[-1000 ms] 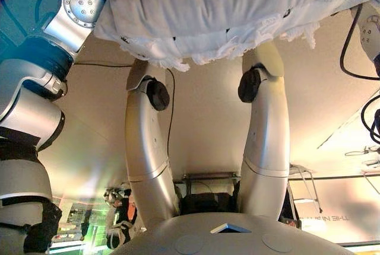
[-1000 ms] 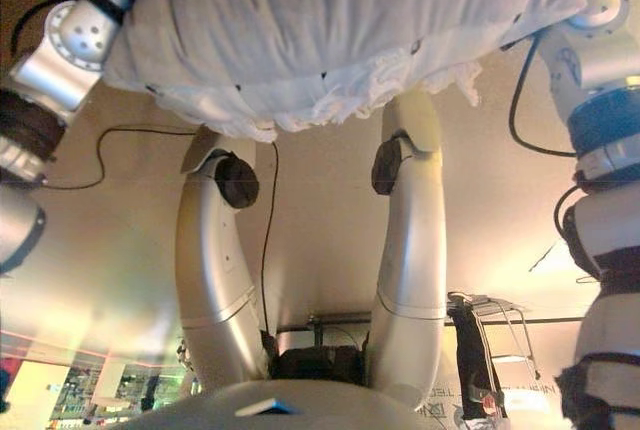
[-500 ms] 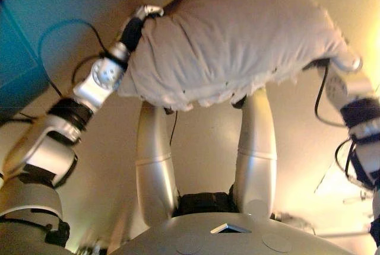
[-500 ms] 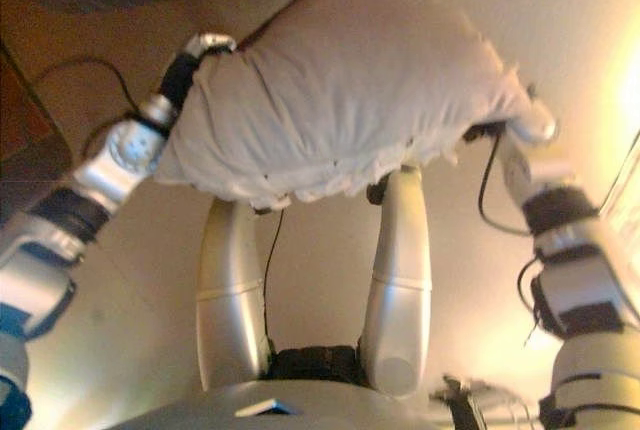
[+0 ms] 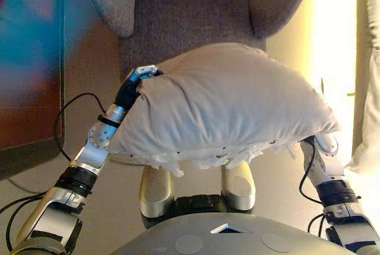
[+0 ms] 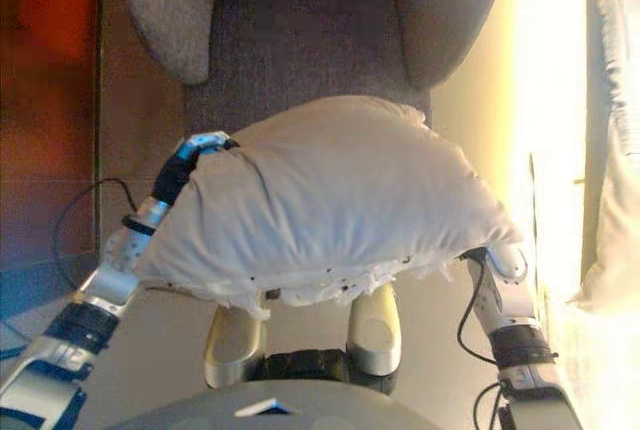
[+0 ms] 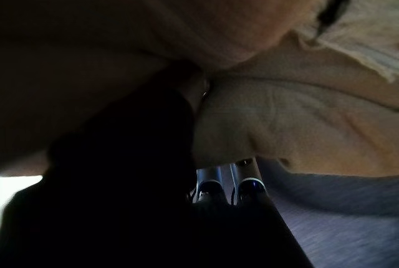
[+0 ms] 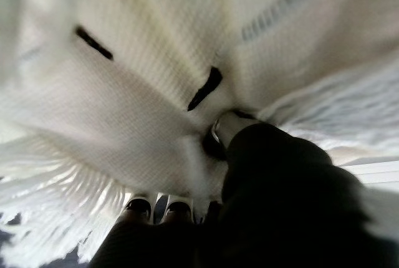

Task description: Pick up the cushion and take it to the sofa

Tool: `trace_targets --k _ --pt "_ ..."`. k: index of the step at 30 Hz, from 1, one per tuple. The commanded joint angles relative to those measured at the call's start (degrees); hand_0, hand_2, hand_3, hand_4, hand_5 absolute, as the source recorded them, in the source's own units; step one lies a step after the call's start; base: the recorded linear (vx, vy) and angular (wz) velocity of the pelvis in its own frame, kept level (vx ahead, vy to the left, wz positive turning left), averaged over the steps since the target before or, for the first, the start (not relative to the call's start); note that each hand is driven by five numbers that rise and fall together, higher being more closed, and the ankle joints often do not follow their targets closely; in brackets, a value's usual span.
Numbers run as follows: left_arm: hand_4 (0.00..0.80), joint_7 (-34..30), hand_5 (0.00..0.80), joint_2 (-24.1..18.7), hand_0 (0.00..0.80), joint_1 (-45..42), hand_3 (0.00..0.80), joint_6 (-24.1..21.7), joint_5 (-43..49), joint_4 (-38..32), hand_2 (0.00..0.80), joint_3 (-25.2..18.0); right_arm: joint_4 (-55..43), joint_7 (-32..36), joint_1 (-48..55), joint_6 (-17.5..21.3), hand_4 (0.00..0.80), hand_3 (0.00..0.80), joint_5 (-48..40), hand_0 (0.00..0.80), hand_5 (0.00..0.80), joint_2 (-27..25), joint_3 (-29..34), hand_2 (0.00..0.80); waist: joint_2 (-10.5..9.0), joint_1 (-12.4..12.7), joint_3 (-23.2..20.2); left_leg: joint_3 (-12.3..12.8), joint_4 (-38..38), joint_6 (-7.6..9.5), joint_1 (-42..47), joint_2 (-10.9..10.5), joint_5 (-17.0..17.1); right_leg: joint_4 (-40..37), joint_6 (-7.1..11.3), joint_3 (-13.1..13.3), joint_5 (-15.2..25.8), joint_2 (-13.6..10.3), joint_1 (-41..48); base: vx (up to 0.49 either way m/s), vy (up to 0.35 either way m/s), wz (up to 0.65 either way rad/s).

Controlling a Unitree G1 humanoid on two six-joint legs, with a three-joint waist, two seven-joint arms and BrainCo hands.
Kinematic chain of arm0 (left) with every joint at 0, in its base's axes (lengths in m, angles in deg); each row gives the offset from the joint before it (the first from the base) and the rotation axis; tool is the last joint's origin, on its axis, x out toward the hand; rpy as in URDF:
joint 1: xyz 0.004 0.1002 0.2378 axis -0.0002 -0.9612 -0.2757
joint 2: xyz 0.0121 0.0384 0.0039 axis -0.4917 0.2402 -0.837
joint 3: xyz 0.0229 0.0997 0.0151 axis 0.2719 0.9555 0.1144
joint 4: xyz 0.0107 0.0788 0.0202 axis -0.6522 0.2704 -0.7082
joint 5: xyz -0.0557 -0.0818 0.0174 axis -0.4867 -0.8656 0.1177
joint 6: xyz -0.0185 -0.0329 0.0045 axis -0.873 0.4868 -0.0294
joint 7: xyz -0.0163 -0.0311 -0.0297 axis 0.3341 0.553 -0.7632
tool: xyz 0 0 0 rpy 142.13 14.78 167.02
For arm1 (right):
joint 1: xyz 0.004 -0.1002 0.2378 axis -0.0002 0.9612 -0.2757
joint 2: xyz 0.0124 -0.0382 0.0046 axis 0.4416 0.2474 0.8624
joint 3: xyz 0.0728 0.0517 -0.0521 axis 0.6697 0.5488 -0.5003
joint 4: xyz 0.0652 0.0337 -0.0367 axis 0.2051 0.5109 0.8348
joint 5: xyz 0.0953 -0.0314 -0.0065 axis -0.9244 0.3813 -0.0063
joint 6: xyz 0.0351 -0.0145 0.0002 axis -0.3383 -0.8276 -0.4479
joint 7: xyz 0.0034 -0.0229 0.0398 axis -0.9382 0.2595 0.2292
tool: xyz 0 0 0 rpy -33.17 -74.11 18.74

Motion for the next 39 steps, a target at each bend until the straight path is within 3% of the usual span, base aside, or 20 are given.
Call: trace_targets --k 1,6,11,14,24,27,29,32,34,36,39 --pt "0.800 -1.7 0.800 4.2 0.800 -4.0 0.800 -4.2 -5.7 -8.3 0.800 -1.4 -9.7 1.4 3.2 3.3 0.800 0.800 0.7 0.800 0.800 -0.3 0.8 0.800 1.97 -0.1 -12.8 0.3 -2.4 0.71 5.2 0.4 -4.4 -1.6 1.77 2.5 -3.4 1.2 3.7 0.255 -0.065 0.29" --pt "0.800 -1.5 0.800 8.6 0.800 -9.0 0.800 -5.8 -13.0 -14.7 0.800 -5.6 -21.1 4.3 3.6 4.9 0.800 0.800 -6.6 0.800 0.800 3.0 2.2 0.800 1.89 1.0 -17.9 1.0 -7.6 0.53 13.0 0.8 -4.5 -6.9 0.74 -0.2 -4.0 2.5 12.3 0.127 -0.080 0.17" --pt "0.800 -4.1 0.800 12.2 0.800 -9.7 0.800 -5.3 -16.8 -21.6 0.800 -5.3 -27.9 -1.6 1.8 6.4 0.800 0.800 -2.4 0.800 0.800 2.3 1.9 0.800 1.94 1.9 -20.7 0.8 -12.4 -0.41 17.2 1.4 -3.5 -12.0 0.47 -1.6 -2.9 3.4 17.2 0.014 -0.078 0.01" --pt "0.800 -1.7 0.800 12.3 0.800 -8.8 0.800 -2.5 -15.1 -23.4 0.800 -2.8 -30.1 -7.2 0.5 6.0 0.800 0.800 -0.5 0.800 0.800 0.9 1.1 0.800 2.16 1.5 -21.4 0.7 -14.2 -0.60 18.3 1.8 -3.0 -12.6 0.13 -1.3 -3.0 4.1 18.0 -0.060 -0.072 -0.01" --pt "0.800 -2.0 0.800 11.9 0.800 -7.6 0.800 1.7 -18.3 -21.2 0.800 -1.8 -29.8 -9.6 0.2 4.8 0.800 0.800 2.3 0.800 0.800 0.8 -3.5 0.800 2.33 0.9 -20.4 0.1 -13.7 -1.60 17.9 3.5 -1.4 -12.0 -1.79 0.8 -4.3 6.2 17.9 -0.076 -0.110 0.00" --pt "0.800 -2.0 0.800 12.1 0.800 -8.9 0.800 1.7 -18.5 -21.3 0.800 -2.1 -29.6 -10.4 -0.2 3.7 0.800 0.800 3.3 0.800 0.800 -0.1 -4.8 0.800 1.09 1.1 -19.1 0.4 -5.5 -2.21 15.1 5.0 -1.5 -11.1 -2.96 2.6 -4.1 6.5 17.0 -0.078 -0.175 -0.04" --pt "0.800 -1.7 0.800 12.4 0.800 -10.0 0.800 1.0 -18.6 -20.7 0.800 -2.4 -28.4 -9.7 -0.2 4.0 0.800 0.800 3.0 0.800 0.800 -0.6 -5.4 0.800 0.07 1.2 -17.9 0.8 2.6 -2.26 11.9 6.7 0.5 -10.8 -3.96 3.9 -3.5 7.0 16.6 -0.055 -0.201 -0.13" --pt "0.800 -2.3 0.800 12.9 0.800 -11.2 0.800 1.1 -19.5 -19.9 0.800 -2.8 -27.4 -9.4 0.6 4.2 0.800 0.800 1.4 0.800 0.800 -0.5 -6.1 0.800 -0.83 1.4 -16.0 2.1 13.9 -1.39 7.1 8.6 1.7 -10.2 -5.45 4.4 -3.7 7.8 17.1 0.013 -0.208 -0.20" --pt "0.800 -3.2 0.800 13.3 0.800 -11.5 0.800 0.8 -19.3 -19.2 0.800 -3.0 -26.3 -10.4 0.4 4.9 0.800 0.800 2.4 0.800 0.800 0.0 -6.9 0.800 -0.39 2.2 -14.7 0.8 16.1 -0.97 4.7 6.6 0.8 -9.1 -5.44 4.3 -4.8 8.3 17.9 0.088 -0.079 -0.07" --pt "0.800 -2.0 0.800 13.1 0.800 -11.9 0.800 0.6 -18.2 -19.9 0.800 -2.8 -26.4 -11.0 -0.3 5.1 0.800 0.800 3.0 0.800 0.800 0.2 -8.0 0.800 0.99 3.4 -13.8 -1.6 11.5 -0.65 3.2 1.9 1.3 -6.9 -4.99 5.1 -6.8 9.2 17.9 0.147 0.026 -0.07" --pt "0.800 0.1 0.800 12.1 0.800 -11.0 0.800 -0.2 -18.1 -20.0 0.800 -2.2 -26.3 -12.2 -1.5 6.0 0.800 0.800 3.7 0.800 0.800 -0.9 -9.7 0.800 3.31 4.7 -12.5 -3.1 -0.6 -1.00 1.2 -1.0 5.6 -5.6 -4.98 7.0 -9.0 11.8 18.8 0.261 0.072 -0.49"
